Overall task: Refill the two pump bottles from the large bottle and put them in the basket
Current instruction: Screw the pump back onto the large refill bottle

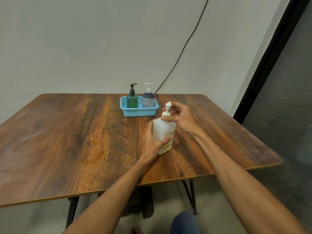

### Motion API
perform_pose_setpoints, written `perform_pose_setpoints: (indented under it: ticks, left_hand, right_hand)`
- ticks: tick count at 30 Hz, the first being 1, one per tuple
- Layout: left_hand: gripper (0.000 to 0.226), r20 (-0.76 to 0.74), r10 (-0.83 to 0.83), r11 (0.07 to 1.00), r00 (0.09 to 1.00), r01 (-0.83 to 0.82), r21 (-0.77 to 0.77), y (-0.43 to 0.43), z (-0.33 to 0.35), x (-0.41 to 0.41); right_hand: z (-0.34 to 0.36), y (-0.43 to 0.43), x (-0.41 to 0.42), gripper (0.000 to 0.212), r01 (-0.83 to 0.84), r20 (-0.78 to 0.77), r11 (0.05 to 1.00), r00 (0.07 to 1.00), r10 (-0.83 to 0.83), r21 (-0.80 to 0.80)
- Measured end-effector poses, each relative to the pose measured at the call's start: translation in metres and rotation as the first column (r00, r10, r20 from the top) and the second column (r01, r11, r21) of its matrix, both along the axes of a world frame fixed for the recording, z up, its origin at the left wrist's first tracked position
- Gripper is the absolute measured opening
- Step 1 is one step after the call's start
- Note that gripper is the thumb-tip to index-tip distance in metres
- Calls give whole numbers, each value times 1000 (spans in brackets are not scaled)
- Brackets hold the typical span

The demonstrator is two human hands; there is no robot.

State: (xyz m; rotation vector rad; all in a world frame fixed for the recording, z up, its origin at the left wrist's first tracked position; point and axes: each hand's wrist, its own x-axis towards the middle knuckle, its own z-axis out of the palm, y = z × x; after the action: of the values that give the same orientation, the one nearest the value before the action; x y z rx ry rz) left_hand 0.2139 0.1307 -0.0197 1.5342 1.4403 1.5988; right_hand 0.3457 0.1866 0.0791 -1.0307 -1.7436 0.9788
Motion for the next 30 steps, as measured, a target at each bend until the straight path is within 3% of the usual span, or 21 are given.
perform_pose_setpoints:
  ticks: [3,5,12,17,21,24,30]
  left_hand:
    - [81,4,-9,1000,1000,9,1,1,0,1]
    - [80,6,-12,1000,1000,12,1,0,0,1]
    - [82,9,-1,1000,1000,1,2,0,-1,1]
    - [80,18,-8,1000,1000,7,16,-1,0,1]
    - [82,11,8,1000,1000,-8,-1,-2,0,1]
    - [83,12,5,1000,1000,-5,1,-1,-1,2]
    - [84,17,4,1000,1000,-4,9,0,-2,1]
  right_hand:
    - [-4,-2,-3,37,56,-92,998,994,-56,-5]
    - [-10,-3,-9,44,93,-109,996,990,-94,-13]
    - [-13,-1,0,39,29,-124,994,991,-42,-103]
    - [-13,-5,-11,56,138,-71,990,988,-138,-13]
    - [-12,-6,-4,42,50,-96,998,994,-55,-48]
    - [-12,-4,-3,38,94,-112,995,989,-97,-31]
    - [-16,-1,-13,52,152,-80,986,986,-147,63]
